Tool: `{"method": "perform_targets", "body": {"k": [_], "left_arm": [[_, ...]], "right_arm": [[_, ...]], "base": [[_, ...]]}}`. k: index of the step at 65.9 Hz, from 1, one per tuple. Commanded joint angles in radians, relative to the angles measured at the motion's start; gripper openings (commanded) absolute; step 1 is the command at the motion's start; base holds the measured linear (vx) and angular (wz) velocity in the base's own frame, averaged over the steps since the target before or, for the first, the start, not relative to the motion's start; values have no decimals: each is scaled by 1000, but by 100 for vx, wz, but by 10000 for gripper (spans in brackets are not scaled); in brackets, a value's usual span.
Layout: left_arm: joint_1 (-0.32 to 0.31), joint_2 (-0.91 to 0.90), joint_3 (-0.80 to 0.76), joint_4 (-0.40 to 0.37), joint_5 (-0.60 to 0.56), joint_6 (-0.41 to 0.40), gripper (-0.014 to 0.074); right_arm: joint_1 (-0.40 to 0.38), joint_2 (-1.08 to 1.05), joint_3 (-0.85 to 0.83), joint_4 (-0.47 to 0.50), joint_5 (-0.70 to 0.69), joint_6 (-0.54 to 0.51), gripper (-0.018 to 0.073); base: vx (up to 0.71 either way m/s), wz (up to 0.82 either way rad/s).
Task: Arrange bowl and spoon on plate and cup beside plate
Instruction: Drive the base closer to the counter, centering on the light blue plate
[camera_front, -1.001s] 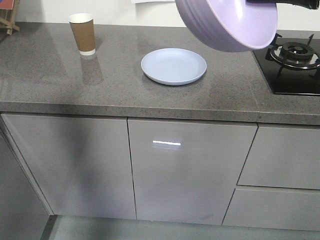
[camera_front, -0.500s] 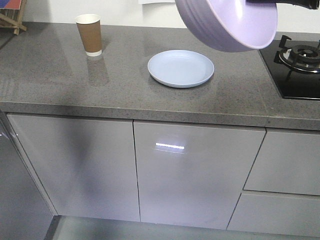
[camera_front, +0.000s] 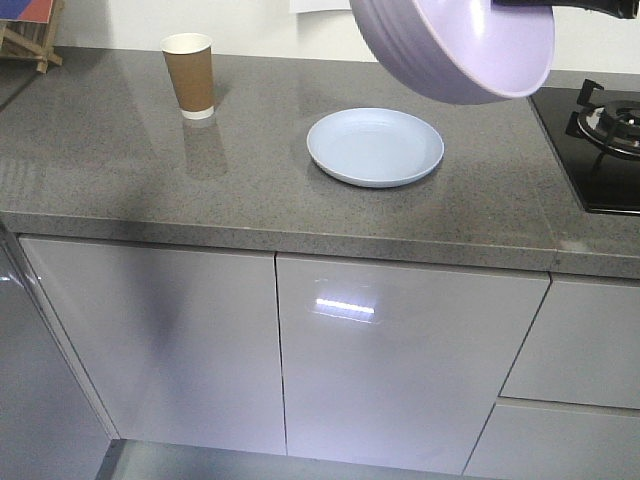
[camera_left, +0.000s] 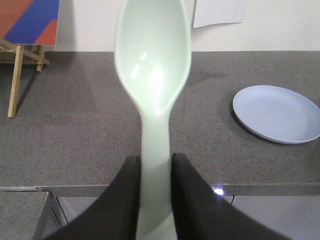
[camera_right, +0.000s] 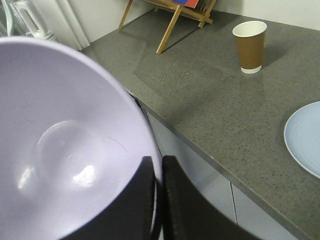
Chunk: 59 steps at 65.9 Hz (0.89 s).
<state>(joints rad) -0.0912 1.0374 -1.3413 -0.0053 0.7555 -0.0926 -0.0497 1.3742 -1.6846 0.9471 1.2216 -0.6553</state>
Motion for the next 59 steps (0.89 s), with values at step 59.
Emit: {"method": "perform_targets", "body": {"k": [59], "left_arm": [[0,-9,-21,-8,-65,0,-6]], "right_arm": [[-1,-34,-23,60,-42,-7,-2]], "base": [[6,1]]}}
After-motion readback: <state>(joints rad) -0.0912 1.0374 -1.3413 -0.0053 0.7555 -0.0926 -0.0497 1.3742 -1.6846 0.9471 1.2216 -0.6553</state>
